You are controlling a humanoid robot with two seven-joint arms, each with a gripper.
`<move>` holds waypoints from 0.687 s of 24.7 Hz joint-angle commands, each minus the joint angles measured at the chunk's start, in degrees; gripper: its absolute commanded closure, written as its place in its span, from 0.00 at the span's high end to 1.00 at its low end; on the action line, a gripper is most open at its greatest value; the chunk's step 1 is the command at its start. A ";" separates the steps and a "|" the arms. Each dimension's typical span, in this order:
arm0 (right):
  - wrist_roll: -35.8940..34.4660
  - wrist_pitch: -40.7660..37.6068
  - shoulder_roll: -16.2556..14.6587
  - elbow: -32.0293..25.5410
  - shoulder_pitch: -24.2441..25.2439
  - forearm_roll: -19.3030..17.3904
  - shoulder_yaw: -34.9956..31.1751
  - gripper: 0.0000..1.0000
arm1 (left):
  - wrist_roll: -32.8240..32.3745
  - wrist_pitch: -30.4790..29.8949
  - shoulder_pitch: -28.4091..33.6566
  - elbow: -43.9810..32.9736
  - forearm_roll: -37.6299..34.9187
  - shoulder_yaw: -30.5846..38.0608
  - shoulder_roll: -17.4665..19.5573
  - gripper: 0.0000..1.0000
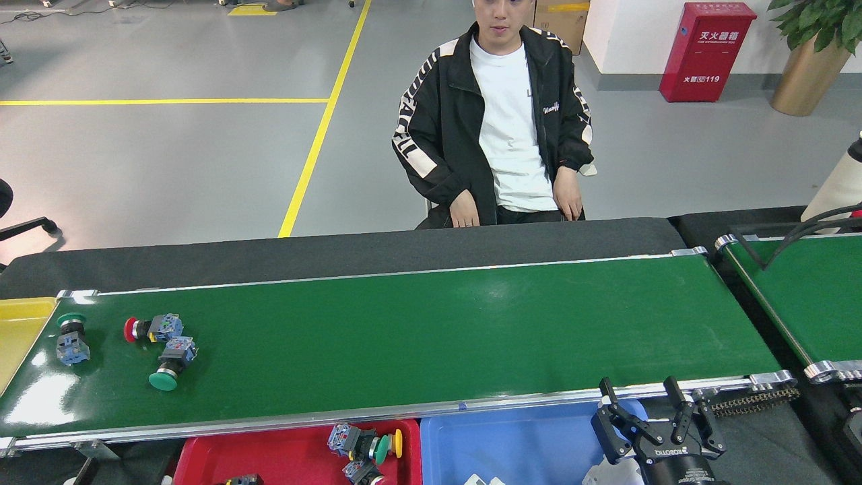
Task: Pick switch part from conveyor to tray
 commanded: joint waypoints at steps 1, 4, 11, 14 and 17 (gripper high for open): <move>-0.05 -0.12 -0.17 -0.24 -0.94 -0.01 -0.03 0.98 | -0.01 2.35 -3.96 3.83 -0.16 -0.07 2.24 1.00; -0.13 -0.29 -0.61 1.34 -2.26 -0.01 -0.03 0.98 | 0.08 3.84 -9.67 13.50 -0.51 -1.13 9.01 1.00; -0.13 -0.29 -0.61 2.40 -2.52 -0.27 -0.03 0.98 | 1.66 6.74 -19.96 31.78 0.46 -6.93 16.57 1.00; -0.13 -0.38 -0.61 2.40 -2.52 -0.27 -0.03 0.98 | 1.66 6.92 -22.59 33.54 0.37 -7.02 16.75 1.00; -0.13 -0.47 -0.61 2.40 -2.52 -0.27 -0.03 0.98 | 1.66 7.27 -26.28 37.67 -0.16 -8.69 17.01 0.94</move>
